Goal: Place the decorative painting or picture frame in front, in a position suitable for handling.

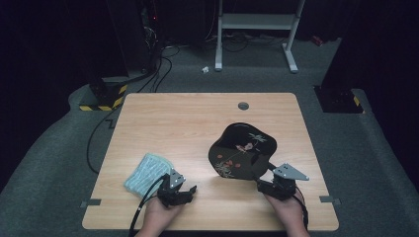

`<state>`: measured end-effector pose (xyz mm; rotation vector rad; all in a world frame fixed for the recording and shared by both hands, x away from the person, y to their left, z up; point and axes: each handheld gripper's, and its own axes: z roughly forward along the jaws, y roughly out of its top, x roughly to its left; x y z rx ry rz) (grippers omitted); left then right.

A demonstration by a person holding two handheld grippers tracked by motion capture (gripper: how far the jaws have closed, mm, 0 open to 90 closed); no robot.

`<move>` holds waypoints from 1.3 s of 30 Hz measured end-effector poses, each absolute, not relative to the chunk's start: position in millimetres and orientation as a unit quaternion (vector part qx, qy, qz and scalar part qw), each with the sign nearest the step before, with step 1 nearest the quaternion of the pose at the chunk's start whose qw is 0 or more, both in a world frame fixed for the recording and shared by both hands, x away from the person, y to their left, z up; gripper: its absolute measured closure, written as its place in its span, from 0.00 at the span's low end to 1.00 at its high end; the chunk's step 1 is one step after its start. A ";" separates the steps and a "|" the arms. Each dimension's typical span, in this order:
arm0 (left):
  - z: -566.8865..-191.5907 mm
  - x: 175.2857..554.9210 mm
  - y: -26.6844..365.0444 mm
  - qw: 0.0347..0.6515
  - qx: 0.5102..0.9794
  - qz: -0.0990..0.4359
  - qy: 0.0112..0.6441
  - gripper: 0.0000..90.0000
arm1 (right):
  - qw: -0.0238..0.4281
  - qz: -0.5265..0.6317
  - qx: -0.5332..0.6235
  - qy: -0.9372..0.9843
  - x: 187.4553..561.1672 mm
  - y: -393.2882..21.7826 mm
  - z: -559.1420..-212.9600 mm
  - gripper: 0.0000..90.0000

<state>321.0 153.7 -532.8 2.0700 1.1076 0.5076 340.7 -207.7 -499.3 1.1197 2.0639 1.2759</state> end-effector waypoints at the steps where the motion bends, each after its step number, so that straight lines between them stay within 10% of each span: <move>1: -532.8 321.0 153.7 0.361 0.804 0.197 0.430 0.34 | 0.232 0.464 0.408 0.751 340.7 -207.7 -499.3 0.34; 39: -533.0 321.5 152.6 0.363 0.804 0.195 0.428 0.34 | 0.241 0.483 0.388 0.747 333.3 -195.7 -468.0 0.37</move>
